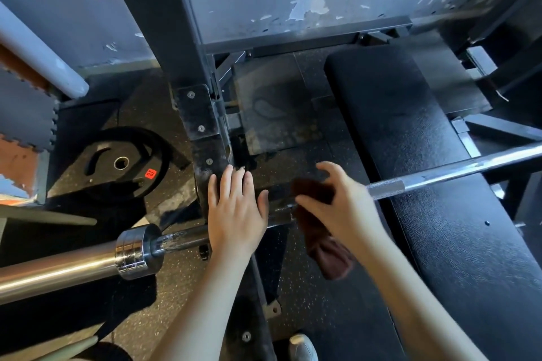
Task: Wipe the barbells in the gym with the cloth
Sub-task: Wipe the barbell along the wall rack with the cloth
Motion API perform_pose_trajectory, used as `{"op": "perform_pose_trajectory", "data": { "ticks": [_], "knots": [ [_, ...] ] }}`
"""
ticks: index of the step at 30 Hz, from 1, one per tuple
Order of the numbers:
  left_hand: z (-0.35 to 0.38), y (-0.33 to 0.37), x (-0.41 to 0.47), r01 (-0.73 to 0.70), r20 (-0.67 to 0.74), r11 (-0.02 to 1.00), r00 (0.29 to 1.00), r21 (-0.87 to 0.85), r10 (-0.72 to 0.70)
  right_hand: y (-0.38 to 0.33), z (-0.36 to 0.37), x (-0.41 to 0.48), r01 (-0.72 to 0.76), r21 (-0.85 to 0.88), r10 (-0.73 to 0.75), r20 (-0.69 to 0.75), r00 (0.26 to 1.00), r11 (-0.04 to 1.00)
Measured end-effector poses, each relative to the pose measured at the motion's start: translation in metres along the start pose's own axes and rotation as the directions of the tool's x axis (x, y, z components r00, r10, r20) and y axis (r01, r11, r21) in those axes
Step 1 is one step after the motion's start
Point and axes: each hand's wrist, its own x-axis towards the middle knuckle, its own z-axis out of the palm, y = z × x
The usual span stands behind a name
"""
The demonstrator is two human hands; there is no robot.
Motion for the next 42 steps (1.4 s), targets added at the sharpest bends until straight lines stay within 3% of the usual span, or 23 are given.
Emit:
{"op": "perform_pose_trajectory", "data": {
  "ticks": [3, 5, 7, 10, 12, 15, 18, 21, 22, 24, 26, 27, 30, 32, 37, 40, 42],
  "knots": [
    [0.0, 0.0, 0.0, 0.002, -0.002, 1.0, 1.0, 0.005, -0.002, -0.004, 0.038, 0.009, 0.122, -0.276, -0.149, -0.081, 0.986, 0.953],
    [-0.001, 0.001, 0.002, 0.006, -0.003, 1.0, 1.0, 0.004, -0.006, 0.001, 0.051, 0.003, 0.121, -0.284, -0.173, -0.164, 0.971, 0.951],
    [0.0, 0.0, 0.002, 0.011, -0.001, 1.0, 1.0, 0.0, -0.011, 0.003, 0.056, -0.012, 0.126, -0.242, -0.165, -0.149, 0.975, 0.962],
    [0.002, -0.001, 0.002, 0.011, -0.007, 1.0, 1.0, -0.001, -0.011, 0.023, 0.042, -0.007, 0.236, -0.343, -0.296, -0.134, 0.946, 0.909],
    [0.001, 0.0, 0.0, 0.012, -0.012, 1.0, 1.0, -0.009, -0.012, 0.046, 0.023, 0.009, 0.12, -0.384, -0.224, -0.24, 0.944, 0.915],
    [0.001, 0.0, -0.002, 0.007, -0.034, 1.0, 0.999, -0.011, -0.007, 0.047, 0.029, 0.005, -0.029, -0.256, -0.077, -0.394, 0.916, 0.966],
    [0.001, -0.001, -0.003, 0.003, -0.03, 1.0, 1.0, -0.003, -0.003, 0.011, 0.064, -0.023, 0.168, -0.175, -0.208, -0.24, 0.948, 0.97],
    [0.0, 0.0, -0.002, 0.012, -0.01, 1.0, 1.0, -0.006, -0.012, 0.03, 0.046, -0.02, 0.401, -0.226, -0.428, -0.081, 0.9, 0.887],
    [0.001, 0.0, -0.002, 0.014, -0.007, 1.0, 1.0, -0.01, -0.014, 0.045, 0.035, -0.014, 0.386, -0.281, -0.426, -0.098, 0.899, 0.879],
    [0.002, 0.001, -0.001, 0.013, -0.019, 1.0, 1.0, -0.007, -0.013, 0.065, 0.018, -0.005, 0.191, -0.306, -0.275, -0.26, 0.926, 0.933],
    [0.002, 0.0, 0.0, 0.007, -0.039, 1.0, 0.999, 0.002, -0.007, 0.052, 0.026, -0.004, 0.008, -0.145, -0.062, -0.372, 0.926, 0.989],
    [0.001, 0.0, 0.0, 0.005, -0.048, 1.0, 0.999, 0.004, -0.005, 0.034, 0.038, -0.005, -0.013, -0.099, -0.022, -0.347, 0.938, 0.995],
    [0.0, 0.001, 0.001, 0.003, -0.048, 1.0, 0.999, 0.008, -0.003, 0.003, 0.07, -0.012, 0.205, -0.207, -0.248, -0.209, 0.946, 0.957],
    [-0.001, 0.001, 0.001, 0.007, -0.046, 1.0, 0.999, 0.002, -0.007, 0.008, 0.061, -0.005, 0.254, -0.208, -0.29, -0.168, 0.942, 0.945],
    [0.002, 0.0, -0.001, 0.003, -0.046, 1.0, 0.999, -0.02, -0.004, 0.028, 0.043, -0.006, 0.184, -0.109, -0.209, -0.312, 0.927, 0.977],
    [0.003, 0.001, -0.003, -0.011, -0.063, 1.0, 0.998, -0.017, 0.01, 0.025, 0.055, -0.007, 0.224, -0.262, -0.284, -0.222, 0.933, 0.939],
    [0.003, 0.0, -0.003, -0.031, -0.064, 0.999, 0.998, -0.01, 0.03, 0.016, 0.049, 0.008, 0.179, -0.404, -0.248, -0.126, 0.961, 0.897]
  ]
}}
